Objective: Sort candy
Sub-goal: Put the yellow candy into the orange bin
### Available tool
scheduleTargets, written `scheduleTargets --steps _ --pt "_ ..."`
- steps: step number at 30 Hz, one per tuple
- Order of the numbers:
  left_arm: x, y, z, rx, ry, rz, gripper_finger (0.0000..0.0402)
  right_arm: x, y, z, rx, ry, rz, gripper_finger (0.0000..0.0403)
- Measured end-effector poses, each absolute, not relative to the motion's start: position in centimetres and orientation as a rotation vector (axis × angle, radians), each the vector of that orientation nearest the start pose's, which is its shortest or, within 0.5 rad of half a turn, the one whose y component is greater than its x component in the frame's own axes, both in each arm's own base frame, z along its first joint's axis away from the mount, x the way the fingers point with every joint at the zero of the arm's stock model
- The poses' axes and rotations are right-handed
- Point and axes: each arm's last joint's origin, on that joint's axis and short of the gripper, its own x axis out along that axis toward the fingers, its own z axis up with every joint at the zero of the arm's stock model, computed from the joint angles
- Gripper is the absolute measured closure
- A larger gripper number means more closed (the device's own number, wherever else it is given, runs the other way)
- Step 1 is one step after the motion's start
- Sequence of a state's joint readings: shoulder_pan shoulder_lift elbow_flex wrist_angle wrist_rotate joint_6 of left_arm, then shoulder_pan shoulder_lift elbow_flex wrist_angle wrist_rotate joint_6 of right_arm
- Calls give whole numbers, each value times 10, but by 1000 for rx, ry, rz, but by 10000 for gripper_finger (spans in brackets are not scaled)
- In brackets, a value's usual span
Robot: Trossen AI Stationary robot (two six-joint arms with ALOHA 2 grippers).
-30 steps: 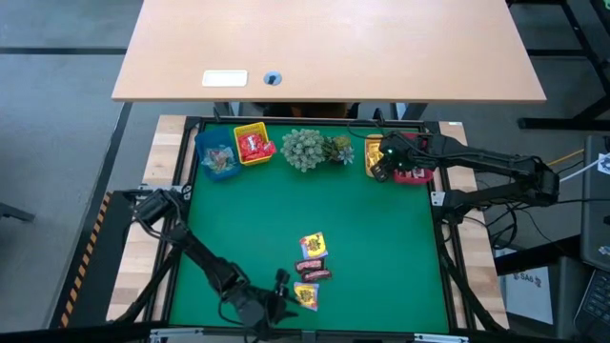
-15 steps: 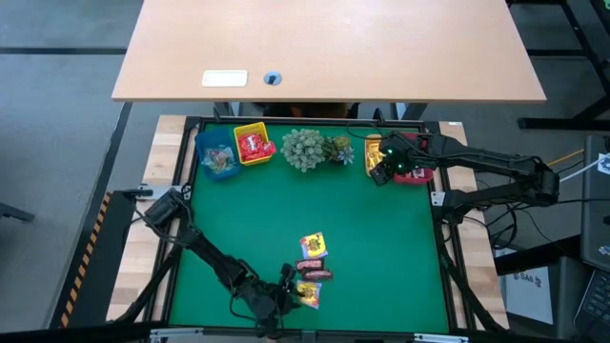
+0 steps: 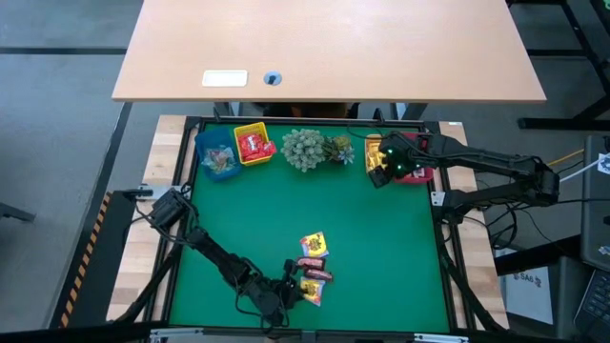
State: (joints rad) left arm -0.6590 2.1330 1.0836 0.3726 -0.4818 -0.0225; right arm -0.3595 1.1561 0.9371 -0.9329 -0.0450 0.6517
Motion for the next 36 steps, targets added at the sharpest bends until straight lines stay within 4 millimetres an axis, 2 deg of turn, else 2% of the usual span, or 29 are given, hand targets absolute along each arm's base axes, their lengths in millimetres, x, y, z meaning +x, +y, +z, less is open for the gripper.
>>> scheduleTargets --steps 4,10,17,24,30,36 --pt "332 -240 88 322 537 -159 394 193 -68 262 871 1031 -552 194" --pt "335 -243 95 248 468 -160 400 204 -48 261 895 1022 -412 194" --pt "343 -243 110 142 324 -99 401 225 5 255 809 940 -147 194" --pt "352 -234 118 89 247 -35 401 231 69 265 720 784 107 194" --pt "360 -221 121 -56 219 28 401 220 117 277 635 632 206 194" --pt "370 -206 124 -136 185 73 401 211 147 271 545 578 155 194"
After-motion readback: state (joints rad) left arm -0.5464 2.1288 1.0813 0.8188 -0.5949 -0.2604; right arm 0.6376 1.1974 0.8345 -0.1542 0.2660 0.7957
